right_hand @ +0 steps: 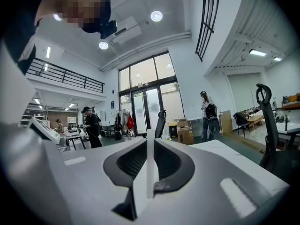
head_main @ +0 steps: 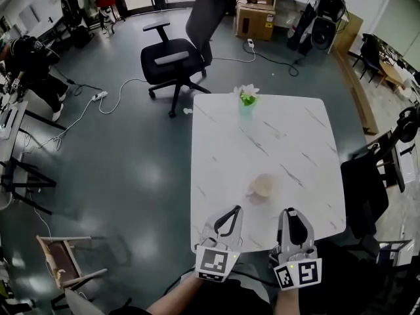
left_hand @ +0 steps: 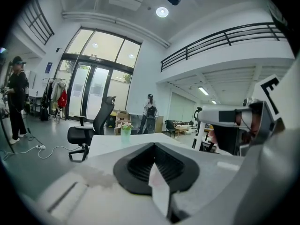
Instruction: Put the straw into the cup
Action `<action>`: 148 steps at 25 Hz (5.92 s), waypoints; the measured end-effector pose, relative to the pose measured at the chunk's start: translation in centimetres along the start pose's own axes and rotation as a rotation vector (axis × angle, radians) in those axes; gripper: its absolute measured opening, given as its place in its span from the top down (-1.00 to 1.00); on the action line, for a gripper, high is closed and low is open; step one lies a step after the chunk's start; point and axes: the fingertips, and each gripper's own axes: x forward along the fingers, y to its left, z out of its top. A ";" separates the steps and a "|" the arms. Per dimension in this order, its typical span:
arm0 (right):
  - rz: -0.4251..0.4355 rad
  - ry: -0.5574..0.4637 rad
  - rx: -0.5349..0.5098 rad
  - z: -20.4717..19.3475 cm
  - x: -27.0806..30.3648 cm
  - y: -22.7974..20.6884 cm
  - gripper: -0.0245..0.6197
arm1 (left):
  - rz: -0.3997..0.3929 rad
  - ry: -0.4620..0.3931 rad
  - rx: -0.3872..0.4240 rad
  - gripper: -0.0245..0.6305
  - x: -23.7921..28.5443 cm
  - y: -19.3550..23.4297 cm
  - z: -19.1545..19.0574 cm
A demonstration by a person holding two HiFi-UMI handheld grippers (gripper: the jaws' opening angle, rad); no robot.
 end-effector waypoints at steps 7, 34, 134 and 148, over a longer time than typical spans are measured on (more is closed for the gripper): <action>-0.002 0.003 0.004 0.1 1.5 -1.2 0.79 | -0.011 0.026 -0.005 0.92 1.2 -0.1 -0.2; 0.089 0.122 0.051 -6.7 9.1 -5.8 0.79 | -0.009 0.218 -0.016 0.92 6.1 -1.4 -5.7; 0.105 -0.002 -0.026 -0.3 3.9 -4.2 0.95 | 0.177 -0.178 0.081 0.92 4.5 -1.0 7.2; 0.115 -0.001 -0.062 0.1 3.0 -3.2 0.95 | 0.168 -0.202 0.082 0.92 3.6 -2.9 7.4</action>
